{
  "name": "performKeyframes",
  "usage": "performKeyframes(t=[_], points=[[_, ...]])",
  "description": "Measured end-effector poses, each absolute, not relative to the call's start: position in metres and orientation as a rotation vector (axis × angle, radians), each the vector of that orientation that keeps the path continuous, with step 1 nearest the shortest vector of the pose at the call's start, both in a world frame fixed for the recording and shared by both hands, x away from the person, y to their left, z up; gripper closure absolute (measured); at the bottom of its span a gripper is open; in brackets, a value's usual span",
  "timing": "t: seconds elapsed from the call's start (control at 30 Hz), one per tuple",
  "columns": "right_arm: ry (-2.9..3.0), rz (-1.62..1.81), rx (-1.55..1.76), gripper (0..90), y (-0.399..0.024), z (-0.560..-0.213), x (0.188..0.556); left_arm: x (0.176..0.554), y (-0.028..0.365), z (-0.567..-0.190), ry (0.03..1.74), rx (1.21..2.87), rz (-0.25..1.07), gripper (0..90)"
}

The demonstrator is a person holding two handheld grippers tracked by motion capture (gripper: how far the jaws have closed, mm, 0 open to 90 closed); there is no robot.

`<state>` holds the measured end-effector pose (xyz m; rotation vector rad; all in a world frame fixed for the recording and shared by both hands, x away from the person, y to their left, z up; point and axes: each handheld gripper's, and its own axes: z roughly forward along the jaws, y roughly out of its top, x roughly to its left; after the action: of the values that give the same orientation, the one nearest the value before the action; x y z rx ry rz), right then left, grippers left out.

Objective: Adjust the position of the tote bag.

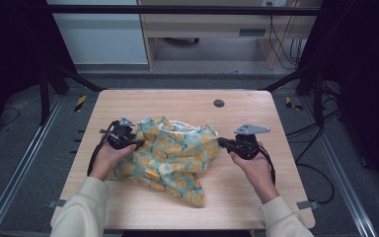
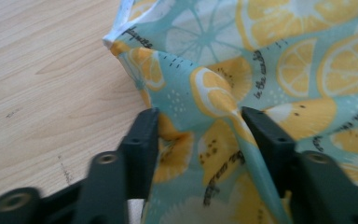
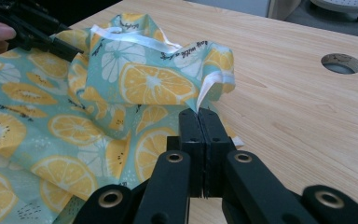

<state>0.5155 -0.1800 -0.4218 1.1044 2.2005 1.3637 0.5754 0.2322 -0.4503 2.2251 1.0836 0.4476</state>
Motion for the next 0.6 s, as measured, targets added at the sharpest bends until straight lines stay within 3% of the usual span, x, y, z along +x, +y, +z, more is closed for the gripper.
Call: performKeyframes(t=[0.03, 0.07, 0.1, 0.27, 0.6], points=[[2.198, 1.364, 1.105, 89.7, -0.180, -0.422, 0.516, 0.574, 0.232, -0.450, 1.079, 2.220, 0.461, 63.7], [2.197, 1.364, 1.104, 89.8, -0.180, -0.422, 0.516, 0.571, 0.231, -0.448, 1.073, 2.211, 0.477, 72.9], [2.197, 1.364, 1.104, 89.8, -0.180, -0.422, 0.516, 0.571, 0.231, -0.448, 1.073, 2.211, 0.477, 76.2], [2.165, 1.370, 1.088, 90.0, -0.184, -0.415, 0.513, 0.555, 0.230, -0.441, 1.053, 2.175, 0.556, 84.6], [2.136, 1.333, 1.053, 90.0, -0.184, -0.409, 0.509, 0.531, 0.240, -0.430, 1.031, 2.102, 0.631, 90.0]])
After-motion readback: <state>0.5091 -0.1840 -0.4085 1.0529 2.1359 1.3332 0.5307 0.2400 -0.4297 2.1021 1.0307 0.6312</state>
